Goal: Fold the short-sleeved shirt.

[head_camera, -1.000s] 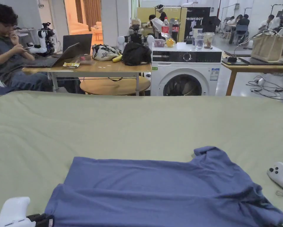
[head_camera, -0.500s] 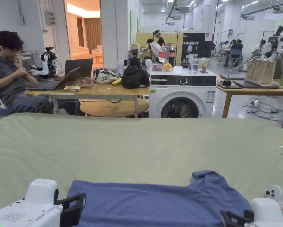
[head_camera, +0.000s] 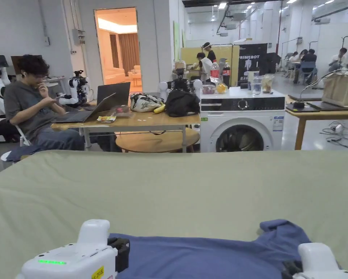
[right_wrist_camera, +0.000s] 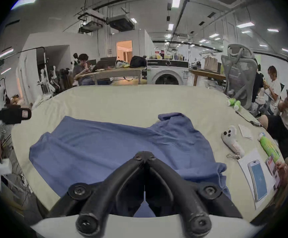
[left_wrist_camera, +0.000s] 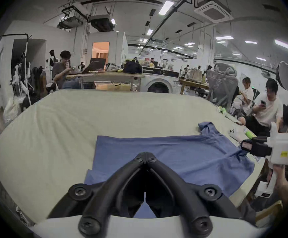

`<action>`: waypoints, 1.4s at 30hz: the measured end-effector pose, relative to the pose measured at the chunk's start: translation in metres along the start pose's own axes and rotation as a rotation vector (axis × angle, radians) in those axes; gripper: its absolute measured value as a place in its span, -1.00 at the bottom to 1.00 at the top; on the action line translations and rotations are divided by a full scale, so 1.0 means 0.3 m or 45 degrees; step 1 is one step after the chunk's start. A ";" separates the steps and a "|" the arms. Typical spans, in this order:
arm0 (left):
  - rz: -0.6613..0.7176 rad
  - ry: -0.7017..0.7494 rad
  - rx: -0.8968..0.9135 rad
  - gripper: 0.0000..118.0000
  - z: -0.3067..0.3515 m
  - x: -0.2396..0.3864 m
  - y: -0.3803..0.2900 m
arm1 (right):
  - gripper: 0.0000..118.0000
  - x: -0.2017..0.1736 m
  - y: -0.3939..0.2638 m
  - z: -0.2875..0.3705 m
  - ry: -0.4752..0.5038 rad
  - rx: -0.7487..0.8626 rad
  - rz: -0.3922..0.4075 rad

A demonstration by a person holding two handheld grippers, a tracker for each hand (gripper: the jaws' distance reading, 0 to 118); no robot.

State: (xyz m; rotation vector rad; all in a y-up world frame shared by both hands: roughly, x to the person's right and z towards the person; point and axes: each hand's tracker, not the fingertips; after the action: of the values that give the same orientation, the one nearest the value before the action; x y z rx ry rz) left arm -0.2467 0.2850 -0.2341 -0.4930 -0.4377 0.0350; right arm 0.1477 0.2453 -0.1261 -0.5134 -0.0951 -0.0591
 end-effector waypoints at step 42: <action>-0.018 0.249 -0.562 -1.00 -0.736 -0.225 0.148 | -1.00 0.555 0.240 -0.664 -0.106 -0.647 -0.109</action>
State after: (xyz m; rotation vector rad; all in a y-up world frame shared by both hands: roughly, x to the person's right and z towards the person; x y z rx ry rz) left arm -0.2130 0.2155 -0.4561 -0.9187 -0.2546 -0.1251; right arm 0.3341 0.2043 -0.3164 -1.0198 -0.1855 -0.1475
